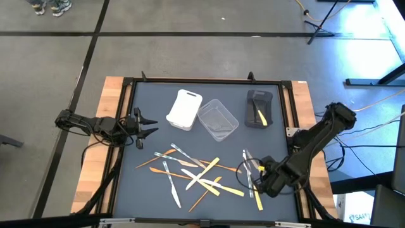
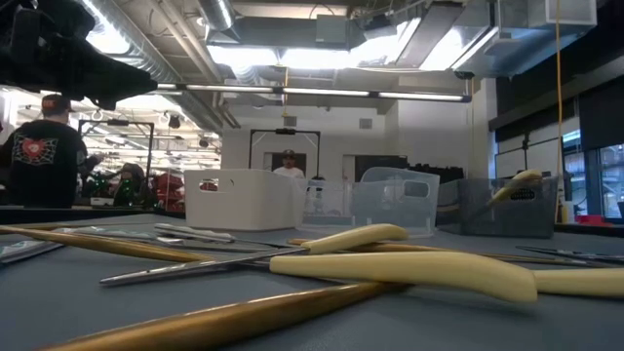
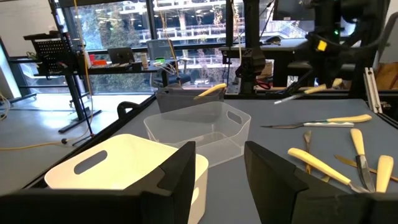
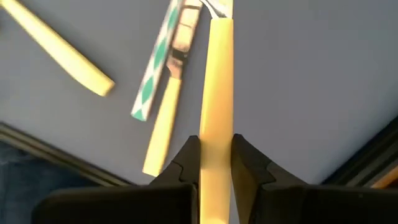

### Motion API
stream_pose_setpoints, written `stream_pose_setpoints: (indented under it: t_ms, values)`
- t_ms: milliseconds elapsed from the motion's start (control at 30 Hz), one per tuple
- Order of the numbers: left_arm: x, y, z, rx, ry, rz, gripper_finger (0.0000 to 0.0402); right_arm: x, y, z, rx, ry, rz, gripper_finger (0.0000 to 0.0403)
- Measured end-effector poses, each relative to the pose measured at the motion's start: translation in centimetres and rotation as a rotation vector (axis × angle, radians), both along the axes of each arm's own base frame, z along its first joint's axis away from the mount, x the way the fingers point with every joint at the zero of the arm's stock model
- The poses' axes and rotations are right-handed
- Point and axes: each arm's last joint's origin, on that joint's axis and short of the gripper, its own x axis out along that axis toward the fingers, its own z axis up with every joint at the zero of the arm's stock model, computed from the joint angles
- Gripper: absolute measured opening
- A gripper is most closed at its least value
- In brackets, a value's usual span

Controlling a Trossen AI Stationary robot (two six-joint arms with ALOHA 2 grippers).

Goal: Sort silverware by color (type)
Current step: Put the yellow knife into the black bin

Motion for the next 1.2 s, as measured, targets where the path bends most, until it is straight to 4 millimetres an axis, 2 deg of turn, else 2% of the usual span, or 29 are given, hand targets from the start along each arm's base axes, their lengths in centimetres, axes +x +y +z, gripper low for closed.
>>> stream_pose_setpoints:
  t_ms: [367, 633, 933, 1200]
  values:
    - [0.0, 0.0, 0.0, 0.000, 0.000, 0.000, 0.0132, 0.1, -5.2, 3.8, 0.048, -0.117, -0.052, 0.0041]
    - [0.0, 0.0, 0.0, 0.000, 0.000, 0.000, 0.0132, -1.6, -9.5, 6.3, 0.063, -0.172, -0.154, 0.0041]
    - [0.0, 0.0, 0.0, 0.000, 0.000, 0.000, 0.0132, -3.4, -13.4, 7.6, 0.044, -0.194, -0.226, 0.0042]
    - [0.0, 0.0, 0.0, 0.000, 0.000, 0.000, 0.0132, -3.5, -16.3, 7.7, 0.055, -0.195, -0.209, 0.0042]
